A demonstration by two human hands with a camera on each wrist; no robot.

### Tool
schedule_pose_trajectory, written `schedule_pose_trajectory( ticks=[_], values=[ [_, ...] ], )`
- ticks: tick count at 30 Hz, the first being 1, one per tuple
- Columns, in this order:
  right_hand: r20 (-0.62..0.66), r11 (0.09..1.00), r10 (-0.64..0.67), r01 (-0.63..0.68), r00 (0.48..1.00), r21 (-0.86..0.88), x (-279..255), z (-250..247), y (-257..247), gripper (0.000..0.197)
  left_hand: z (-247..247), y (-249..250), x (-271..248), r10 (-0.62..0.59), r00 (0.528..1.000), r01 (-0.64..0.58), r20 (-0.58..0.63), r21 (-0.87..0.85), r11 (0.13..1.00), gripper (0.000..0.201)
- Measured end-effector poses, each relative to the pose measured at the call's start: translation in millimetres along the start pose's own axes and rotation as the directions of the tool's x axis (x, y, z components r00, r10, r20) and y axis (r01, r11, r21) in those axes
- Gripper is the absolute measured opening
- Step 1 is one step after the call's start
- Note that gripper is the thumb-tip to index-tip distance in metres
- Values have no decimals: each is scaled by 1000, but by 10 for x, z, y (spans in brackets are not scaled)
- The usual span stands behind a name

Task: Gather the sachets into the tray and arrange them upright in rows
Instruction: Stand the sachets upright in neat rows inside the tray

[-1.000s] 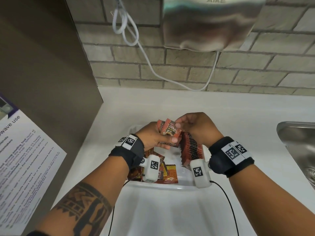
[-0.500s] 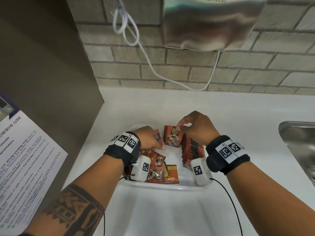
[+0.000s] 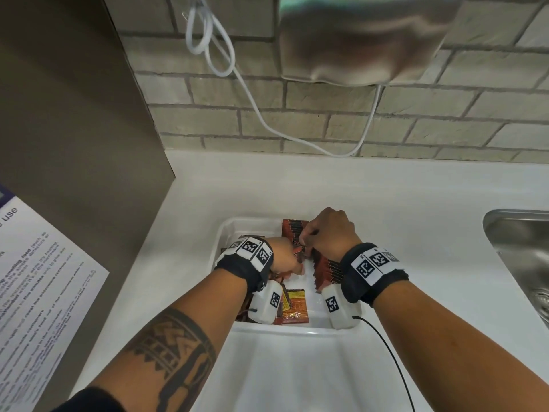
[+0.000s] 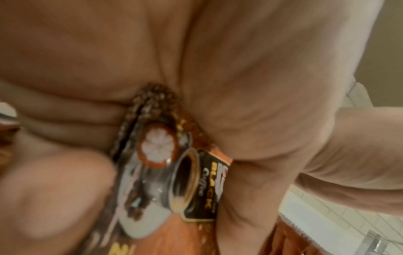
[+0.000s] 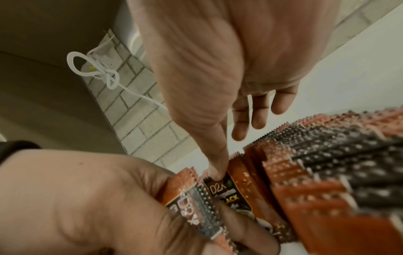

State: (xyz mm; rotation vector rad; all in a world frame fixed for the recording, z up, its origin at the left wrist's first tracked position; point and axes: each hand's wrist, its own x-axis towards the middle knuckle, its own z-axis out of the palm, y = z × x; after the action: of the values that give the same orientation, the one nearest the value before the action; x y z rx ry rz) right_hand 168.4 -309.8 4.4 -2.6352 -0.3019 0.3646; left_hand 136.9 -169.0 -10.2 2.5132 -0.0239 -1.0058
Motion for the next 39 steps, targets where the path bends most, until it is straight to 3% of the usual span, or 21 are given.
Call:
schedule_pose_trajectory(
  ticks=[15,20,26,29,32,35,39],
  values=[
    [20,997,-16,15,1000,82,55,-5,100,13,-3,35,-7,-23,1000,23,-1,11,1000,40],
    [-48,987,-52,59,997,150,-14,-118,126,18,6,-4,-40,-27,999,29,20,-141,990,32],
    [-20,967,-109,110,994,229,-231,-234,89,6,-47,-159,-118,55,997,-16,49,-586,810,32],
    [31,945,-158,142,987,295,-315,-202,76,7,-37,-232,-170,160,986,-145,-51,-739,658,32],
    [-14,917,-175,168,985,362,-344,-209,60,8,-42,-264,-255,234,960,-260,-156,-809,526,31],
    [-83,872,-146,168,986,459,-325,-249,8,6,-51,-274,-321,255,942,-325,-220,-794,514,31],
    [-137,833,-137,189,981,519,-324,-373,-49,4,-62,-292,-379,232,921,-389,-313,-725,568,20]
  ],
)
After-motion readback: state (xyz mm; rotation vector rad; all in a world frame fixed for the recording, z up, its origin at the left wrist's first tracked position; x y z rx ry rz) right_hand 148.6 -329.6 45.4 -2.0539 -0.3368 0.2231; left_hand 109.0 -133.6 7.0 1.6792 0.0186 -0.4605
